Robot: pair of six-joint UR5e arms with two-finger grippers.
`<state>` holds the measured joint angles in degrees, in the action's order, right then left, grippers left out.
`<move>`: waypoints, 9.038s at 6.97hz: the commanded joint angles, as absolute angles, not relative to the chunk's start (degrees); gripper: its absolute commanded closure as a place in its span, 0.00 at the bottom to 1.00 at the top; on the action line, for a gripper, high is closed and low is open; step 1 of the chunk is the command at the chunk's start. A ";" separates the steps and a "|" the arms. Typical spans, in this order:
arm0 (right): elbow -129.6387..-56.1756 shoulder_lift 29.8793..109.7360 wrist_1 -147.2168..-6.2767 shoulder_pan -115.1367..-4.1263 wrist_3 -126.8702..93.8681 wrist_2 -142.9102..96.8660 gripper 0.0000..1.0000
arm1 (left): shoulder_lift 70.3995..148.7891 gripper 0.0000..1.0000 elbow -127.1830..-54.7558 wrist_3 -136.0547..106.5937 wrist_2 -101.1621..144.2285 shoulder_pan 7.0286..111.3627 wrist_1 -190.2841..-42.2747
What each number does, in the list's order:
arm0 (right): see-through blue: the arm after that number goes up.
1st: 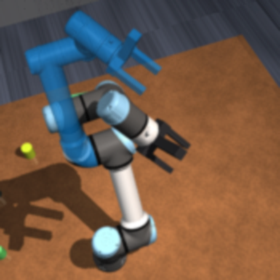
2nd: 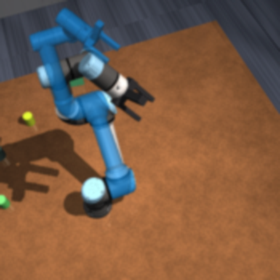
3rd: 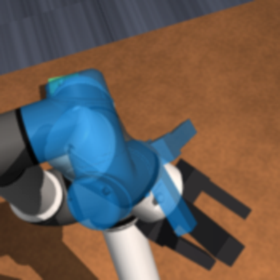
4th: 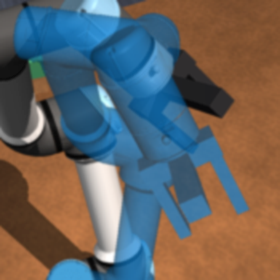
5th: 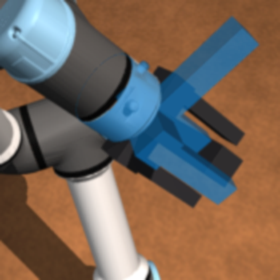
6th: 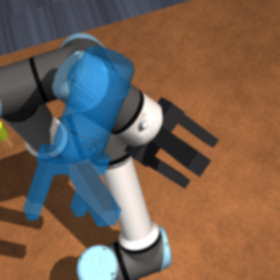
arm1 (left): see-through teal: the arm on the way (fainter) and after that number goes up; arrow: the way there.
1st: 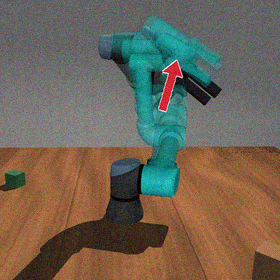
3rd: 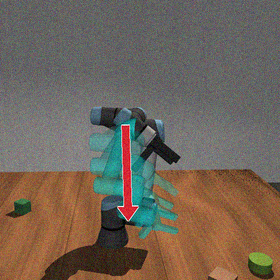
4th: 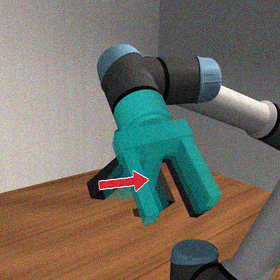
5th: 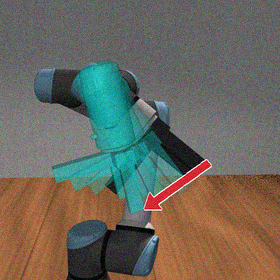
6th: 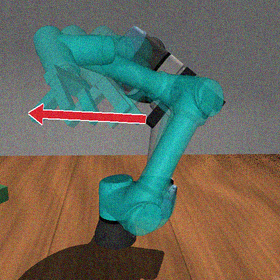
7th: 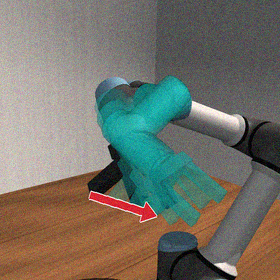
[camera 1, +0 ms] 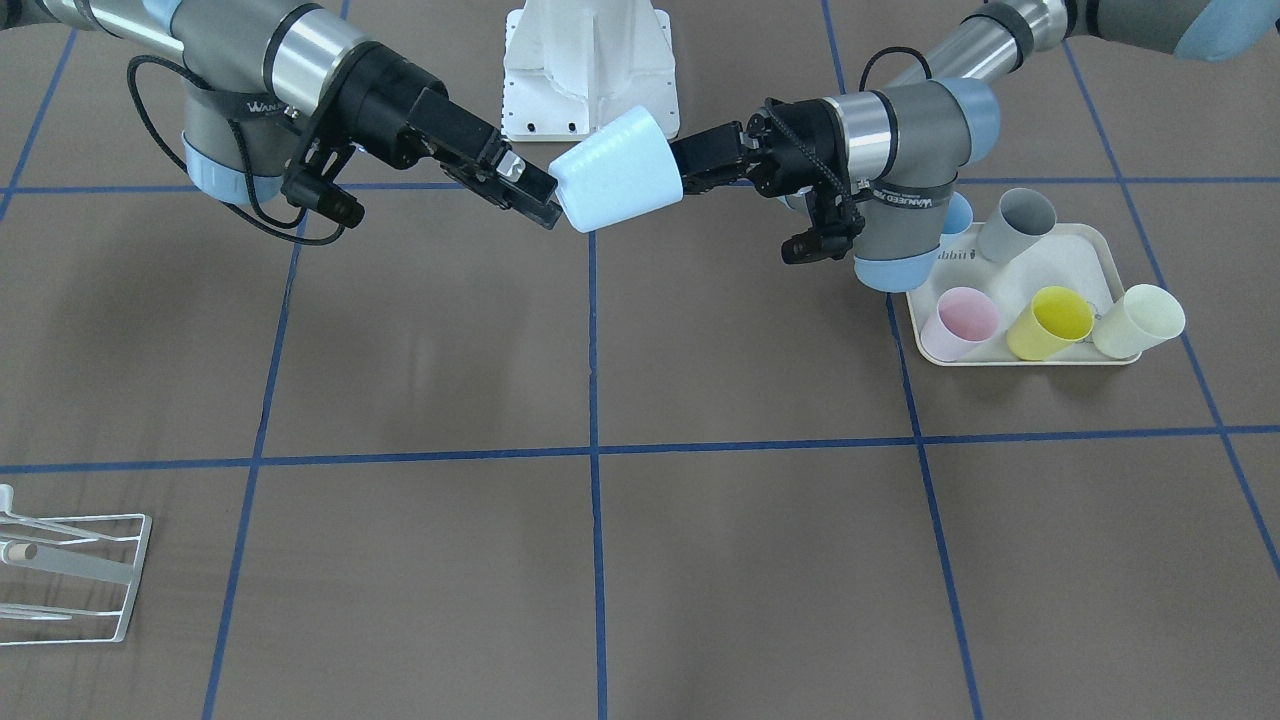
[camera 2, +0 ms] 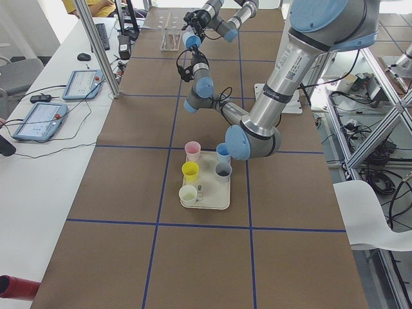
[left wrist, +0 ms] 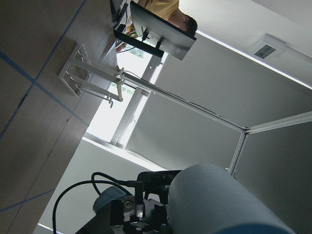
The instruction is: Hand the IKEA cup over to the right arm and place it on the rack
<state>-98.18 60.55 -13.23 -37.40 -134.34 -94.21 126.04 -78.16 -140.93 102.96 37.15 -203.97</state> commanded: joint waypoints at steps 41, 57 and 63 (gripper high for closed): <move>-91.20 83.41 -27.07 -54.94 -69.92 -82.52 0.00 | 121.05 0.24 -77.25 -128.59 102.74 41.45 -198.37; -104.41 87.10 -27.25 -37.54 -86.48 -81.57 0.00 | 86.84 0.28 -90.35 -23.56 127.35 74.36 -119.01; -104.24 87.19 -27.25 -32.88 -86.48 -74.63 0.00 | 86.31 0.38 -86.68 -23.29 129.02 66.54 -119.97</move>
<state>-104.19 87.16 -27.25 -33.76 -86.49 -75.96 86.31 -88.01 -23.53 129.04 67.67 -119.77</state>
